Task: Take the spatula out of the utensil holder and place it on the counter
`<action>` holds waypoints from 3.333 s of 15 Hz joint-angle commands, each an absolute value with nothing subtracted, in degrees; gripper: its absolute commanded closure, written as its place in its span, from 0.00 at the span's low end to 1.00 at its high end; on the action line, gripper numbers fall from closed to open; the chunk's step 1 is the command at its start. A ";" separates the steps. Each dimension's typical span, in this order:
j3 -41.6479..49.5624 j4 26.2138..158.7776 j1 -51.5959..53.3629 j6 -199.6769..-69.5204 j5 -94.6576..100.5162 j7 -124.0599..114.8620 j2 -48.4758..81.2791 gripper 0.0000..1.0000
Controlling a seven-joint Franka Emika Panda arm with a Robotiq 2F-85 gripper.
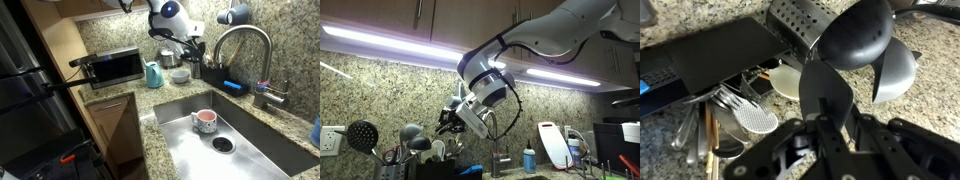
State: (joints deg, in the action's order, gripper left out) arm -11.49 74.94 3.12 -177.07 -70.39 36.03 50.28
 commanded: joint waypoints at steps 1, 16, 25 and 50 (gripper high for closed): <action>-12.08 74.07 3.49 -178.89 -70.67 37.57 50.61 1.00; -17.11 79.25 3.13 -188.21 -71.60 45.30 46.90 0.99; -17.57 82.00 2.24 -192.55 -71.58 44.40 44.77 0.99; -26.60 98.61 -10.06 -198.11 -67.39 41.66 30.79 0.99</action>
State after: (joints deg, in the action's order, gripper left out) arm -27.11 93.00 -9.10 -198.11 -67.71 43.60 36.31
